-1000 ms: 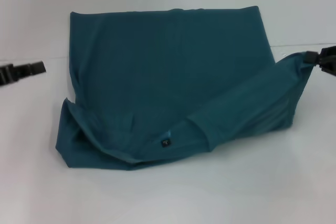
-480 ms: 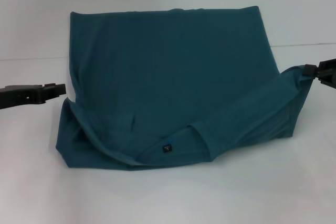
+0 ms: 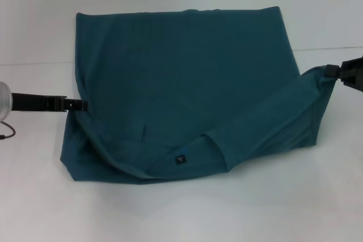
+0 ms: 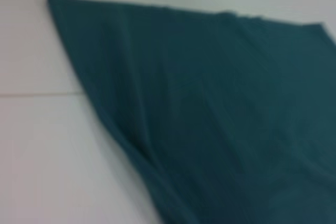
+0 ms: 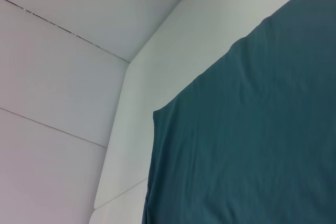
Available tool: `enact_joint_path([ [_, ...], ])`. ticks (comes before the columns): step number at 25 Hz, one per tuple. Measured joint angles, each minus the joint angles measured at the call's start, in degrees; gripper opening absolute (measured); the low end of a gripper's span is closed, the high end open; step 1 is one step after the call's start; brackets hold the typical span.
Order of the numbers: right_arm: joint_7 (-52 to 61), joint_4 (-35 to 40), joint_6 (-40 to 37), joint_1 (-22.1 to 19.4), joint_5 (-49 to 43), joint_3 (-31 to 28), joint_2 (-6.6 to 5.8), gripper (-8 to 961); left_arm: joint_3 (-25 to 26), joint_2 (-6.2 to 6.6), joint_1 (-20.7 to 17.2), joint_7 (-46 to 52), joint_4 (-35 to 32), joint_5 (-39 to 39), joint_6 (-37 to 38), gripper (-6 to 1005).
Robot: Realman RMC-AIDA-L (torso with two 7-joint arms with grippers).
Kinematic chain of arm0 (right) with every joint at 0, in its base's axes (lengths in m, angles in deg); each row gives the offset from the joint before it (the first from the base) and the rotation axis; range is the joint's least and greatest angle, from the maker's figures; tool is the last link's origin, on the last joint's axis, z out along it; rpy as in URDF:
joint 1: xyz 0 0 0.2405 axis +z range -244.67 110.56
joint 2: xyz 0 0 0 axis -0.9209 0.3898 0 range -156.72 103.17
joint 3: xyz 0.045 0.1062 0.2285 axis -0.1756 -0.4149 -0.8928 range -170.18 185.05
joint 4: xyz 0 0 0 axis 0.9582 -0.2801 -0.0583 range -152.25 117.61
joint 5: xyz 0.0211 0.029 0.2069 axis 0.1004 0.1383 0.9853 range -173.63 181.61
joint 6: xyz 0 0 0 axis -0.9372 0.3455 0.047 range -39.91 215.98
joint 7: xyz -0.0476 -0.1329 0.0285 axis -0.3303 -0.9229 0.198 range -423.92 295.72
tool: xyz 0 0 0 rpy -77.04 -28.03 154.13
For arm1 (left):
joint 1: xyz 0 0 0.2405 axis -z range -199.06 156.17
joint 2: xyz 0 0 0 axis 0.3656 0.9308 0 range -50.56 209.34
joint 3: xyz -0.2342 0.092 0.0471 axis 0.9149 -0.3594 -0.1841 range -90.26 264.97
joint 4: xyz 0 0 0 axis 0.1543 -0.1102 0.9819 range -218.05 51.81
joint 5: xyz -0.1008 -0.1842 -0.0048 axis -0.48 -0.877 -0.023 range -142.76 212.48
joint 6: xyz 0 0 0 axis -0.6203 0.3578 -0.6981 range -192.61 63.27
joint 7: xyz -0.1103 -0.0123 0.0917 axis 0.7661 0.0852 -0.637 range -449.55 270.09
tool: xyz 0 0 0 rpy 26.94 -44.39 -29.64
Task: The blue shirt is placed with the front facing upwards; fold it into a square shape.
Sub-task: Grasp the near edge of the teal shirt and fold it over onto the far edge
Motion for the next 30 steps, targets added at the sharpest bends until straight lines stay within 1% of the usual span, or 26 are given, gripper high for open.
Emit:
enact_joint_path([
  [3, 0.08, 0.13, 0.0, 0.09, 0.07, 0.0, 0.0, 9, -0.63, -0.12, 1.14, 2.69, 0.38, 2.83, -0.42, 677],
  [5, 0.12, 0.14, -0.1, 0.13, 0.21, 0.0, 0.0, 10, -0.75, -0.12, 1.72, 3.74, 0.99, 3.39, -0.89, 757],
  [10, 0.26, 0.19, -0.31, 0.27, 0.31, 0.0, 0.0, 13, -0.64, 0.15, 3.23, 5.28, 4.33, 4.81, -2.79, 775],
  [17, 0.78, 0.35, -0.44, 0.38, 0.34, -0.01, 0.0, 18, -0.83, -0.31, 4.09, 4.91, 7.64, 4.95, -6.06, 766],
  [21, 0.9, 0.37, -0.77, 0.34, 0.35, -0.01, 0.0, 21, -0.79, -0.84, 3.69, 4.68, 7.33, 4.85, -6.99, 761],
  [27, 0.92, 0.3, -1.21, 0.38, 0.35, 0.0, 0.0, 26, -0.87, -1.12, 3.56, 4.76, 7.03, 4.94, -6.98, 569],
  [30, 0.93, 0.26, -1.51, 0.41, 0.34, -0.05, 0.0, 28, -0.75, -1.15, 3.15, 4.85, 5.97, 4.72, -6.1, 420],
])
